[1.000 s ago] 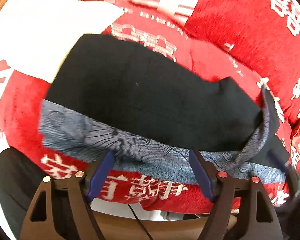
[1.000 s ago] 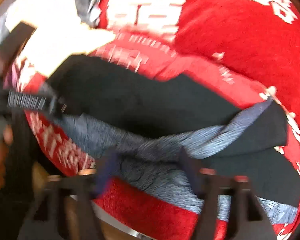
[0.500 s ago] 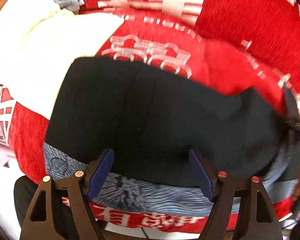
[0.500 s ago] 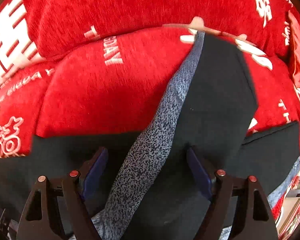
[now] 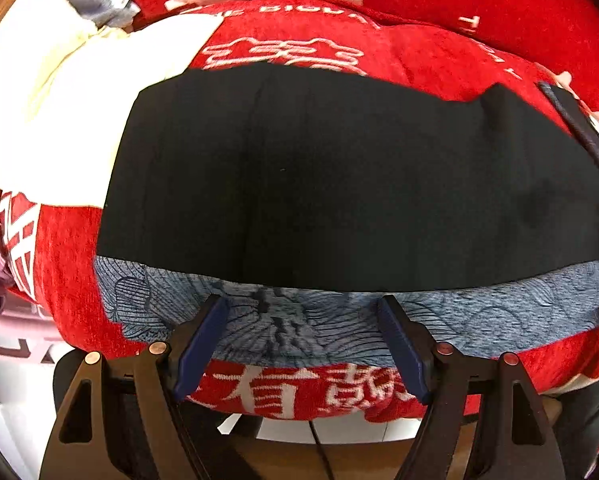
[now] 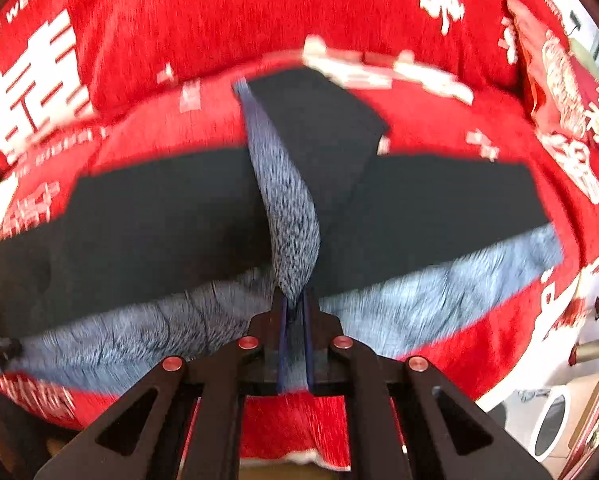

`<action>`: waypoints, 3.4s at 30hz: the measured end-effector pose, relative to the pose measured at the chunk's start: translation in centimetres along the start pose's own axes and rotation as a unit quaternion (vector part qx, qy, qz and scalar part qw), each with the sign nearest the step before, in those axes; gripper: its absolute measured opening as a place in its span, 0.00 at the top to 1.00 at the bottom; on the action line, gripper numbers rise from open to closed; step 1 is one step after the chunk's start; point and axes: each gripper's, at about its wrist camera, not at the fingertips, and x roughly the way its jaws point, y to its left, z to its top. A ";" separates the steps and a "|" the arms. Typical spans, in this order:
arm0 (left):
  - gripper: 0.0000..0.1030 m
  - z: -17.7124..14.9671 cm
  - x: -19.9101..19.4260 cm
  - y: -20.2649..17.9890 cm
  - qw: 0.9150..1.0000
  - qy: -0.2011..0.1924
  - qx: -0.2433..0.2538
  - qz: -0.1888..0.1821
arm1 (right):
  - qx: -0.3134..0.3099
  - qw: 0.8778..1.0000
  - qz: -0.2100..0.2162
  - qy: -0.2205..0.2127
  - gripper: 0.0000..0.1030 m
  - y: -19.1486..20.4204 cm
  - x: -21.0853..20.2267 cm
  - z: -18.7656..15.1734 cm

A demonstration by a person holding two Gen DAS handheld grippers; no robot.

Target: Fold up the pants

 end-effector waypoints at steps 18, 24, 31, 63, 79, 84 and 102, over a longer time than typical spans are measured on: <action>0.01 1.4 1.4 -3.3 1.000 -0.012 -0.005 0.017 | -0.161 0.977 -0.127 -0.057 0.13 7.7 4.2 13.5; 0.01 1.2 1.3 -2.9 1.000 -0.008 0.001 0.015 | -0.115 0.991 -0.063 0.035 0.38 4.4 10.7 15.1; 0.01 1.3 1.2 -3.2 1.000 0.003 0.002 0.007 | -0.005 0.996 -0.042 -0.073 0.92 -5.1 1.9 13.0; 0.01 0.4 1.8 -5.0 1.000 0.012 0.010 0.006 | 0.290 0.932 0.167 -0.139 0.25 -26.9 5.6 4.2; 0.01 0.7 1.5 -5.1 1.000 0.014 0.024 -0.002 | 0.209 0.970 0.049 -0.114 0.92 -25.6 2.4 3.2; 0.01 0.8 -0.7 -4.5 0.999 -0.025 0.021 0.002 | 0.212 0.972 0.029 -0.099 0.88 -25.8 3.7 2.5; 0.01 1.9 1.0 -11.5 0.992 -0.062 0.091 0.067 | -0.192 0.978 0.068 -0.047 0.23 6.0 1.8 -0.3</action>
